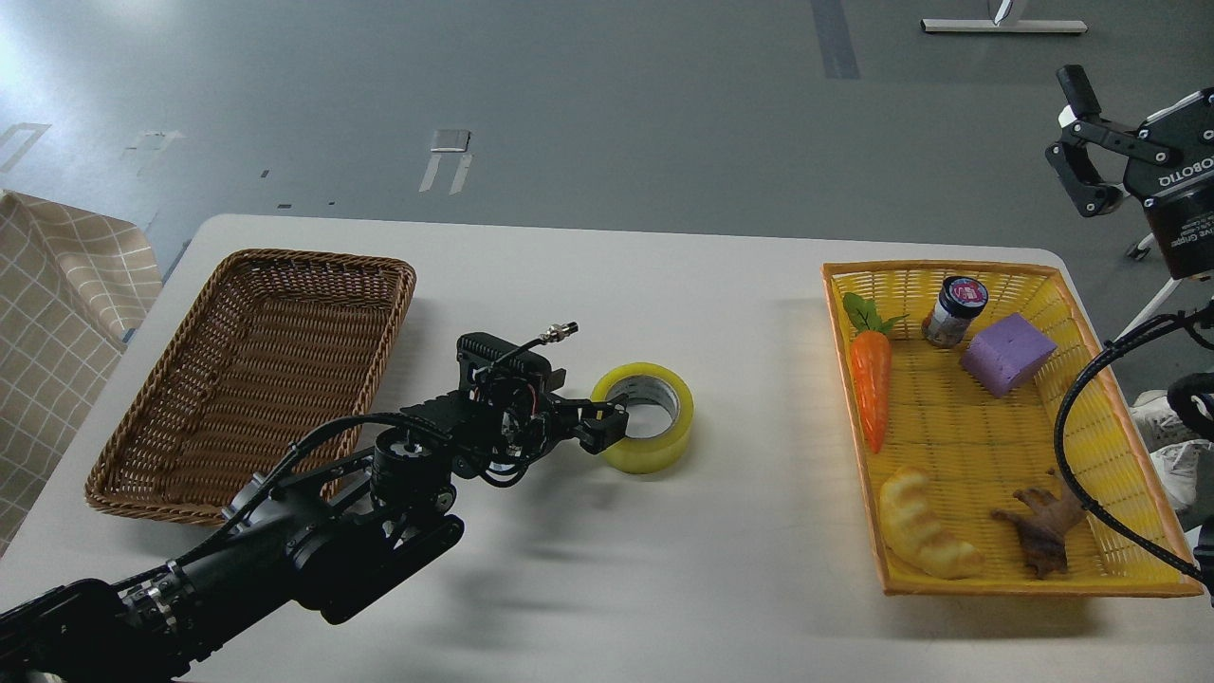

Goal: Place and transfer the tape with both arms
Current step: 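Grasp the tape roll through its hole with the left gripper and lift, then carry the tape roll with the left gripper over the wicker basket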

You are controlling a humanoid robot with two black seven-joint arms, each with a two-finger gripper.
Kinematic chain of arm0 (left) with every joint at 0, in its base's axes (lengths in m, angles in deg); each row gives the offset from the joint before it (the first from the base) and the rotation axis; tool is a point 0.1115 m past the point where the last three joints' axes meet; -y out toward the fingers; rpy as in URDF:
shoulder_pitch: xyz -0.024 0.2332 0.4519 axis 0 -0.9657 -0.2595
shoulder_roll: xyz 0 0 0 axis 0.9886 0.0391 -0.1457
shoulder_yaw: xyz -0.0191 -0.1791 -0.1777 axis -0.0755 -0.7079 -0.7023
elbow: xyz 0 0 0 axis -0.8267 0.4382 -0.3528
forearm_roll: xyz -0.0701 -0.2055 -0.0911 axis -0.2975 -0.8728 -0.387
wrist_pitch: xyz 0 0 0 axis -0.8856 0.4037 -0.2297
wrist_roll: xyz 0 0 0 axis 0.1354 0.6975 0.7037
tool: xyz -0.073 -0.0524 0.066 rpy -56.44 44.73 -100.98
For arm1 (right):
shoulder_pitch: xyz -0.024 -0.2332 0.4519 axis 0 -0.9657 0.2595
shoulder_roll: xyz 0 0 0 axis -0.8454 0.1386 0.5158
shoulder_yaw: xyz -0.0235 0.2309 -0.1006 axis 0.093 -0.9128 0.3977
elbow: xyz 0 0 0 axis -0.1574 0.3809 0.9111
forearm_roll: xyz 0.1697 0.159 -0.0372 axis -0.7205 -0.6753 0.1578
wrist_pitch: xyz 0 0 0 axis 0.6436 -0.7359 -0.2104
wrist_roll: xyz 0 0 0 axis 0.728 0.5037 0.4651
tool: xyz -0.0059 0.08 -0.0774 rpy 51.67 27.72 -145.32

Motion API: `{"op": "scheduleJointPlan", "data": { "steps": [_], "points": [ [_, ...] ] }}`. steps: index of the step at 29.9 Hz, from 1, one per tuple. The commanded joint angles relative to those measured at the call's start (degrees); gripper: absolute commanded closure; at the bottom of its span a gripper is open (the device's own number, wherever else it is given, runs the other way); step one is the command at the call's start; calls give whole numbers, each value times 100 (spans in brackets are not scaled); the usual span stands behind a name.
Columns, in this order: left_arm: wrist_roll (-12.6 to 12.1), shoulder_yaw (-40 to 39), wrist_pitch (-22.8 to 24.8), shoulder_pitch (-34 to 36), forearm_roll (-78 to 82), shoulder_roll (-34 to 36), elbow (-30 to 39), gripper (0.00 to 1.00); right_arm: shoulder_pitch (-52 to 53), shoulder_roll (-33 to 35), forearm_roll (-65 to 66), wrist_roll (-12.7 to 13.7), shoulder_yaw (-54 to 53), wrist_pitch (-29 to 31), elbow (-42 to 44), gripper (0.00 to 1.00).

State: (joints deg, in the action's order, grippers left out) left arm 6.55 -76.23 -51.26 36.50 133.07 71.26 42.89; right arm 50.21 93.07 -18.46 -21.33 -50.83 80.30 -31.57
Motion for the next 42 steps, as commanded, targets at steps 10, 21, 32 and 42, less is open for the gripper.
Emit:
{"op": "scheduleJointPlan", "data": {
  "steps": [10, 21, 32, 42],
  "points": [
    [-161, 25, 136, 30, 0, -46, 66, 85, 0, 9, 1, 0, 0, 0, 112, 0],
    [-178, 25, 233, 127, 0, -90, 92, 100, -52, 9, 1, 0, 0, 0, 288, 0],
    [-169, 25, 417, 715, 0, 15, 434, 100, -88, -9, 1, 0, 9, 0, 296, 0],
    [-169, 8, 716, 1199, 0, 1016, 936, 100, -79, -9, 1, 0, 9, 0, 305, 0]
  ]
}}
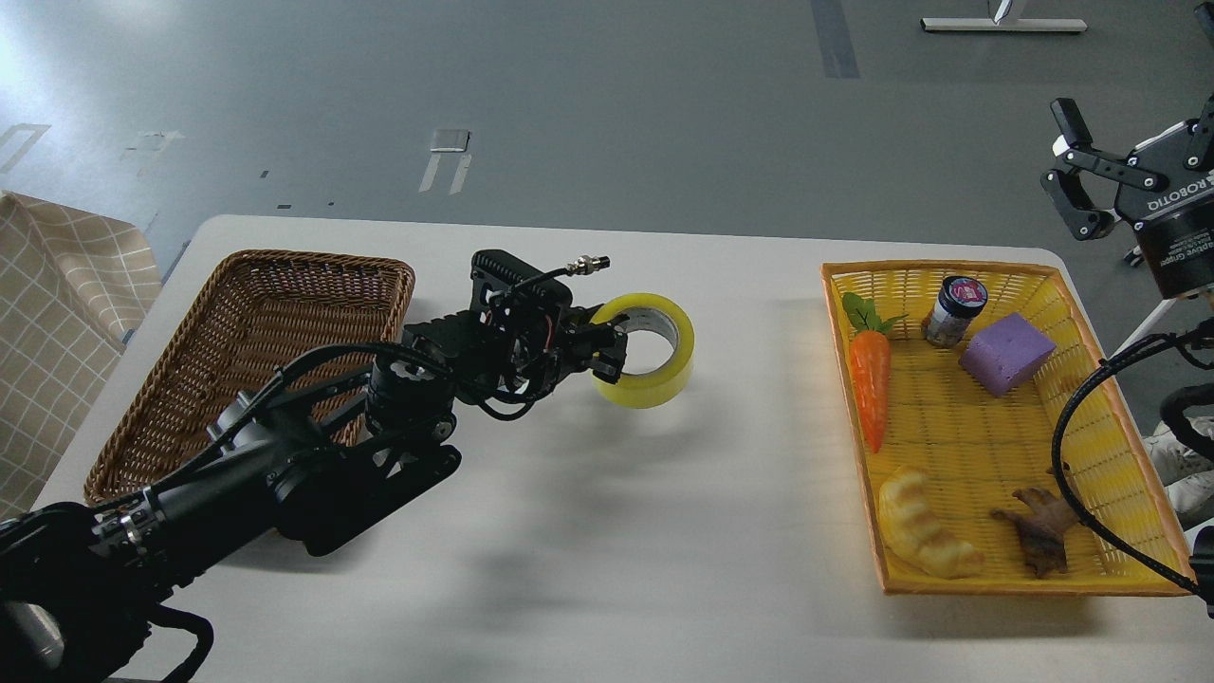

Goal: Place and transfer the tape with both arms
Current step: 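Carry the tape roll with the left gripper over the wicker basket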

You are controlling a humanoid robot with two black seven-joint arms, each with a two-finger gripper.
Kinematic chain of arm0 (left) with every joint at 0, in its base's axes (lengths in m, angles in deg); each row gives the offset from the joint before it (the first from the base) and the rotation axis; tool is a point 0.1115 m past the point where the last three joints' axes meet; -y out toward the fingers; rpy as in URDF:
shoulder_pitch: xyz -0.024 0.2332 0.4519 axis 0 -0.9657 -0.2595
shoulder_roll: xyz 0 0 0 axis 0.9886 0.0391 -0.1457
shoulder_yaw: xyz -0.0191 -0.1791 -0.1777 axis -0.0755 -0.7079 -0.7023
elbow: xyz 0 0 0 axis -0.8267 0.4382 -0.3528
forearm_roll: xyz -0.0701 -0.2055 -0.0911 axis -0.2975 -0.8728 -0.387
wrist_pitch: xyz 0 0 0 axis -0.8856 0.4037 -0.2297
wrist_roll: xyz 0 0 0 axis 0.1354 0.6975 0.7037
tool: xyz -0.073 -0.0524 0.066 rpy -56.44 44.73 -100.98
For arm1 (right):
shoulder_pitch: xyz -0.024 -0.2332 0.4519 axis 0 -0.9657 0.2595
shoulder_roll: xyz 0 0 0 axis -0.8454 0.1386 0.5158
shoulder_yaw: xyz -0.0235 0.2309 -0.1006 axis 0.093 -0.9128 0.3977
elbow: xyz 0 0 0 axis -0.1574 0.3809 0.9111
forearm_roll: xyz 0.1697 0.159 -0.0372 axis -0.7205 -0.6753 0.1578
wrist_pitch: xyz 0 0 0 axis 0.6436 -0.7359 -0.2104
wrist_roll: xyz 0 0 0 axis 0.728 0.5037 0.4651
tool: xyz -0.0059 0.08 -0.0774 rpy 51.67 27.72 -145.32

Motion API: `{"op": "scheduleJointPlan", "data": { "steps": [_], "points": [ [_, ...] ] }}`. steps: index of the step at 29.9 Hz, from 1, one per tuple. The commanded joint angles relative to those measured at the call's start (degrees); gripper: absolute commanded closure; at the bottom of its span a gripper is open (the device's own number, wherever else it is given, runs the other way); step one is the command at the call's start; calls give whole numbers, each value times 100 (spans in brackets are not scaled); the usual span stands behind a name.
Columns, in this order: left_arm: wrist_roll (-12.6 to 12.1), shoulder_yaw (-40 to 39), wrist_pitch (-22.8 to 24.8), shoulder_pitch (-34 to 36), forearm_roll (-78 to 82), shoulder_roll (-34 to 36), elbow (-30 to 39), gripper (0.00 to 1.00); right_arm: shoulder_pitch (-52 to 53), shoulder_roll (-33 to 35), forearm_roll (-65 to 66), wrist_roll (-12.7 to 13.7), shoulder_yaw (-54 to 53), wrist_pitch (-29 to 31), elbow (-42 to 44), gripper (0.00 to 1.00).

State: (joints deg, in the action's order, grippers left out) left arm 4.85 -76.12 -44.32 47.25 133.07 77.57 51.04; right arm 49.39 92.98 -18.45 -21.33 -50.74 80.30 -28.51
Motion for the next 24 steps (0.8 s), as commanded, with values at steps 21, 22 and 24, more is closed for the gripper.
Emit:
{"op": "scheduleJointPlan", "data": {
  "steps": [21, 22, 24],
  "points": [
    [-9, -468, -196, -51, 0, 3214, 921, 100, 56, -18, 9, 0, 61, 0, 140, 0],
    [-9, -468, -354, -243, -19, 3381, 956, 100, 56, -18, 9, 0, 70, 0, 131, 0],
    [-9, -468, -512, -463, -28, 3556, 1000, 100, 48, -18, 9, 0, 79, 0, 140, 0]
  ]
}}
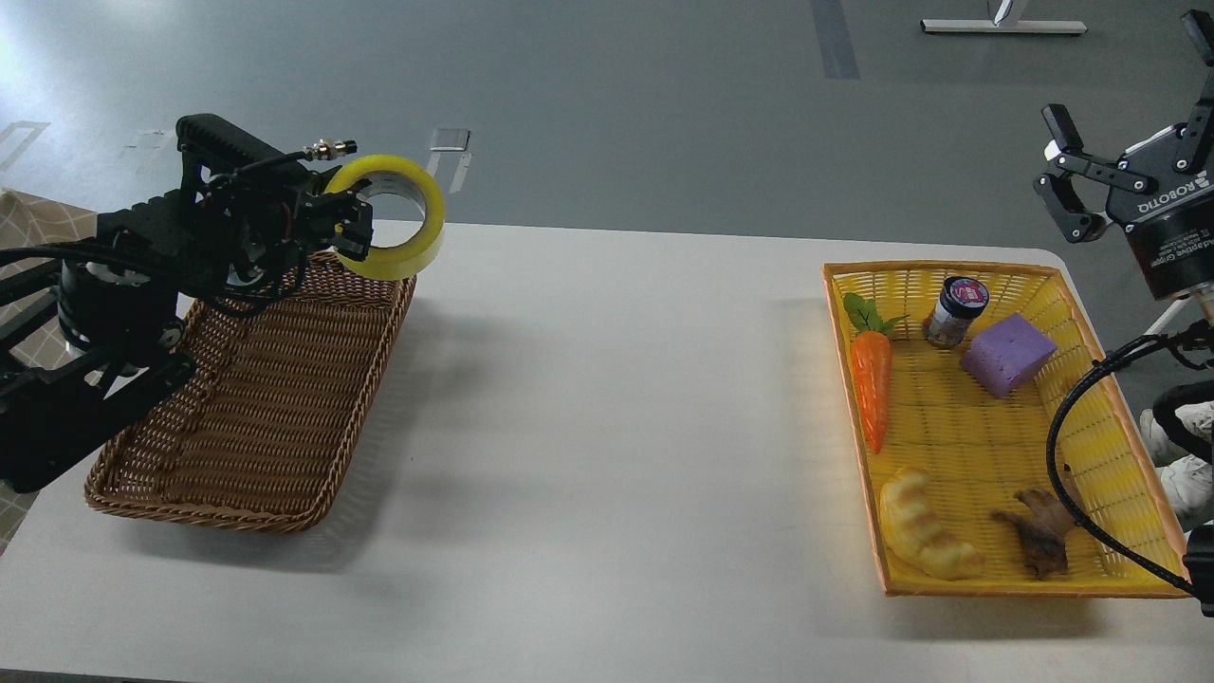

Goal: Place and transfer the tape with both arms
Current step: 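Carry the tape roll with the left gripper over the wicker basket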

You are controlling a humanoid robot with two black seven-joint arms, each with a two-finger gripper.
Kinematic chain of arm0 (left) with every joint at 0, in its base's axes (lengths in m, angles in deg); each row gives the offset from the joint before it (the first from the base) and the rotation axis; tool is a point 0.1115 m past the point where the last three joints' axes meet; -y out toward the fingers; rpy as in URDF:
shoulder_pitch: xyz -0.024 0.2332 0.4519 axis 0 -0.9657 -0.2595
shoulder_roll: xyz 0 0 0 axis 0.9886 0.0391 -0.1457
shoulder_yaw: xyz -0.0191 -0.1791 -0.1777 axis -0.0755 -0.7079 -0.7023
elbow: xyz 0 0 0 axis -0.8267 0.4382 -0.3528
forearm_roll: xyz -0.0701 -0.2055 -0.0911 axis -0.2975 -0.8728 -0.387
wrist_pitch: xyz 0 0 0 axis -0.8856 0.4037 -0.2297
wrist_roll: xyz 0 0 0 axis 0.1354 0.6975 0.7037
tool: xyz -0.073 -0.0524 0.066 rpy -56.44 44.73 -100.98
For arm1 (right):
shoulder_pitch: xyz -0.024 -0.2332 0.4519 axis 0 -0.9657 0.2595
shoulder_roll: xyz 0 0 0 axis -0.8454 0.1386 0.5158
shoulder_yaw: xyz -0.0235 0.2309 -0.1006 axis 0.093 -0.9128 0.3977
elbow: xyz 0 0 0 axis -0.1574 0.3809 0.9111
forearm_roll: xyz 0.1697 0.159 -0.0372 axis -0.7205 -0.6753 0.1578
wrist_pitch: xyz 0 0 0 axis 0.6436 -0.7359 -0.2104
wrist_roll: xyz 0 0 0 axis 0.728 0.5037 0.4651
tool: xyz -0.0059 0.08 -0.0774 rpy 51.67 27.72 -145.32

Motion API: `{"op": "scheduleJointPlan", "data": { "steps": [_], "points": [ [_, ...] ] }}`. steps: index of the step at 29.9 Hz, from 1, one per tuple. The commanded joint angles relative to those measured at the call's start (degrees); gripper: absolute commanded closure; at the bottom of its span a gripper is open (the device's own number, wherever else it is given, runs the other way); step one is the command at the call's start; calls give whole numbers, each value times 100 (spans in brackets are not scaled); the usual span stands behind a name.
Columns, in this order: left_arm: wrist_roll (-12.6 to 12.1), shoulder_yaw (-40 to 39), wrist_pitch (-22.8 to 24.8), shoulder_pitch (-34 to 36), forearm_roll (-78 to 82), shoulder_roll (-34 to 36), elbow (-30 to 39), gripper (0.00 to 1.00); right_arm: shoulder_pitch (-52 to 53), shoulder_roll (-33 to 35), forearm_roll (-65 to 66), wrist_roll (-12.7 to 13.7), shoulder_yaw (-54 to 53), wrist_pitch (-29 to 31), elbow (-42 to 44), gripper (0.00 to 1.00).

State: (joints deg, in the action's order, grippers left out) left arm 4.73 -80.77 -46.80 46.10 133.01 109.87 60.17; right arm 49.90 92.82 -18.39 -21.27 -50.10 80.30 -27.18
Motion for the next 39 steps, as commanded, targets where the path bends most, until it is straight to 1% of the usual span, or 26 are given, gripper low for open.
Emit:
{"op": "scheduleJointPlan", "data": {
  "steps": [1, 4, 9, 16, 21, 25, 31, 39],
  "points": [
    [3, -21, -327, -428, -22, 390, 96, 100, -4, -2, 2, 2, 15, 0, 7, 0],
    [12, -21, -686, -885, -171, 706, 105, 100, -13, -10, 2, 2, 24, 0, 7, 0],
    [21, -21, -960, -1176, -479, 979, 61, 100, -39, -2, 2, 2, 33, 0, 7, 0],
    [38, 5, -1065, -1229, -664, 1006, -62, 100, -39, -10, 2, 20, 42, 0, -2, 0],
    [39, -3, -1267, -1484, -682, 962, -167, 100, -48, 7, 2, 29, 42, 0, -2, 0],
    [91, -3, -1417, -1659, -786, 944, -282, 100, -74, 16, 2, 37, 42, 0, -2, 0],
    [118, 5, -1435, -1686, -848, 944, -379, 100, -83, 25, 2, 37, 42, 0, -29, 0],
    [118, 67, -1584, -1783, -840, 944, -484, 100, -83, 25, 2, 46, 33, 0, -55, 0]
  ]
}}
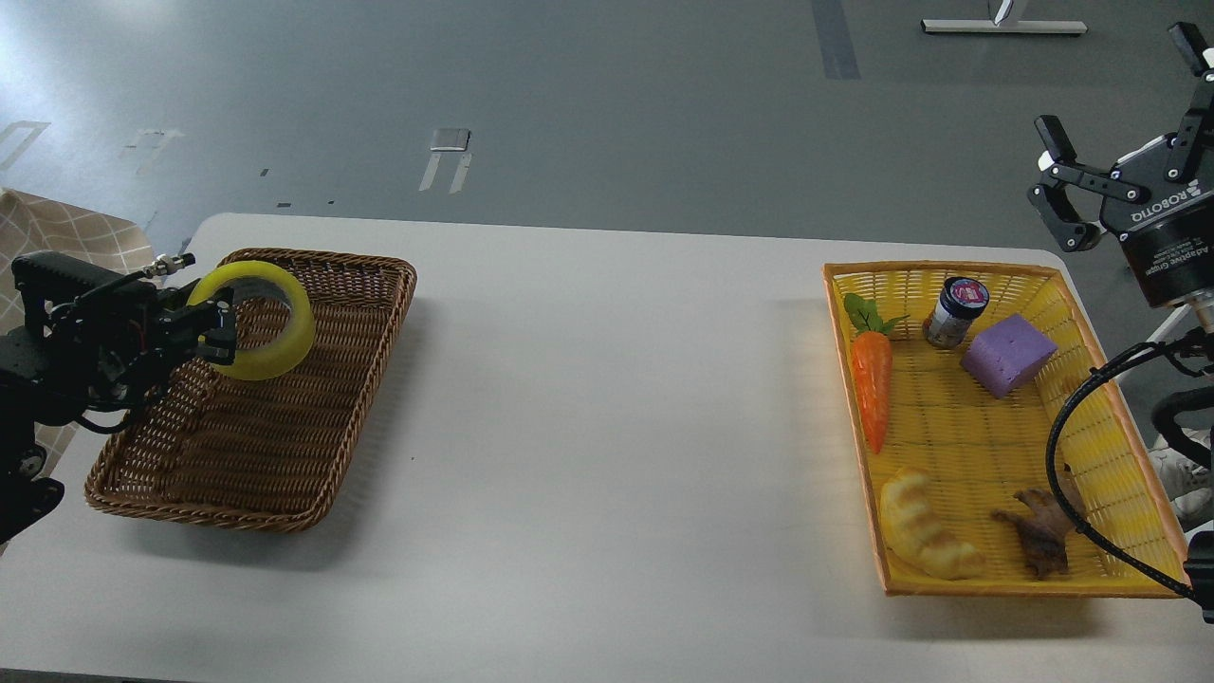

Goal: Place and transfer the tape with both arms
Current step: 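Carry the tape roll with the left gripper over the wicker basket, then lower the tape roll into the basket and open the left gripper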

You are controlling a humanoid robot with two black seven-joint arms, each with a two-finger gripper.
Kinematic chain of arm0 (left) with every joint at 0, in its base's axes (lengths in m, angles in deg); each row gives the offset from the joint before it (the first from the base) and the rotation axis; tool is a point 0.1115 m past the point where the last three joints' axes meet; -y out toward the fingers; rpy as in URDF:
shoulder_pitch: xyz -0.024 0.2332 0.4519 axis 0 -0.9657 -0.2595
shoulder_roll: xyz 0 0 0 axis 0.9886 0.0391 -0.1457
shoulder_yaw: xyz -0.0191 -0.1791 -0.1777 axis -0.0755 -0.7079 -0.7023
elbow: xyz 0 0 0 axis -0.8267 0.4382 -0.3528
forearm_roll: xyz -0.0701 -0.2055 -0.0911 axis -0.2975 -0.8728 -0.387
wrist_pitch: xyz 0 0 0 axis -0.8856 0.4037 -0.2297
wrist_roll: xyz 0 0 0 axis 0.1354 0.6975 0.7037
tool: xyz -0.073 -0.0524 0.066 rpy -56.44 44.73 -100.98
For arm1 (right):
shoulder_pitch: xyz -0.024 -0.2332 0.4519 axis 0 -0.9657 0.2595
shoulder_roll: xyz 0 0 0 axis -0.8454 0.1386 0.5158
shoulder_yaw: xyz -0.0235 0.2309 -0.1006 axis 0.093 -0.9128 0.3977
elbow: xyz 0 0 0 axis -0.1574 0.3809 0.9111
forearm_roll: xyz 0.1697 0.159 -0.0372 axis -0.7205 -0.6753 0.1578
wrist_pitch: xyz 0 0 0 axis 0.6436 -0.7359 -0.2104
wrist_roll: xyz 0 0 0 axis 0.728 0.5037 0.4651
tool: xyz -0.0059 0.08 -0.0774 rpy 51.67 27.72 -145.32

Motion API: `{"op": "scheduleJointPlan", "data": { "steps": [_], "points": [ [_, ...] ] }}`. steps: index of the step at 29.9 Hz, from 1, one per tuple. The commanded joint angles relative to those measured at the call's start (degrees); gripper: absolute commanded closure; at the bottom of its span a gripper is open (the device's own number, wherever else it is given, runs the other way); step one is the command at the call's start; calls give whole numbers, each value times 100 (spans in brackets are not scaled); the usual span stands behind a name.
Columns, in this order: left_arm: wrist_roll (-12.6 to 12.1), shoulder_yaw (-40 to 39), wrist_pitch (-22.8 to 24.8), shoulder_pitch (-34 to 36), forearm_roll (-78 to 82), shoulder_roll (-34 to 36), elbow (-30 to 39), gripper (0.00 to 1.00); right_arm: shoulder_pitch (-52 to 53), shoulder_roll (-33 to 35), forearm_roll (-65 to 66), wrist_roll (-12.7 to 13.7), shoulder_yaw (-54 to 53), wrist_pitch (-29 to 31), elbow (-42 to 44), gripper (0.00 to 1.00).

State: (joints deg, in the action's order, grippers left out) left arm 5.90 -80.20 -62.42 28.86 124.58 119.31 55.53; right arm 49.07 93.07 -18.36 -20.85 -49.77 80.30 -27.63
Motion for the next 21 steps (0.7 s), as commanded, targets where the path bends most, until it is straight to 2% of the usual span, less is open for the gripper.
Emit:
{"op": "scheduleJointPlan", "data": {
  "steps": [1, 6, 11, 21],
  "points": [
    [0, 9, -21, -76, 4, 0, -20, 100, 0, 0, 0, 4, -1, 0, -9, 0],
    [27, 9, -153, -138, -5, -70, -275, 100, 0, 0, 0, 4, -1, 0, -9, 0],
    [317, 18, -171, -155, -14, -114, -354, 100, 0, 0, 0, 4, -1, 0, 0, 0],
    [343, 9, -180, -261, -14, -360, -495, 100, -26, 0, 0, 4, 8, 0, 44, 0]
  ]
}}
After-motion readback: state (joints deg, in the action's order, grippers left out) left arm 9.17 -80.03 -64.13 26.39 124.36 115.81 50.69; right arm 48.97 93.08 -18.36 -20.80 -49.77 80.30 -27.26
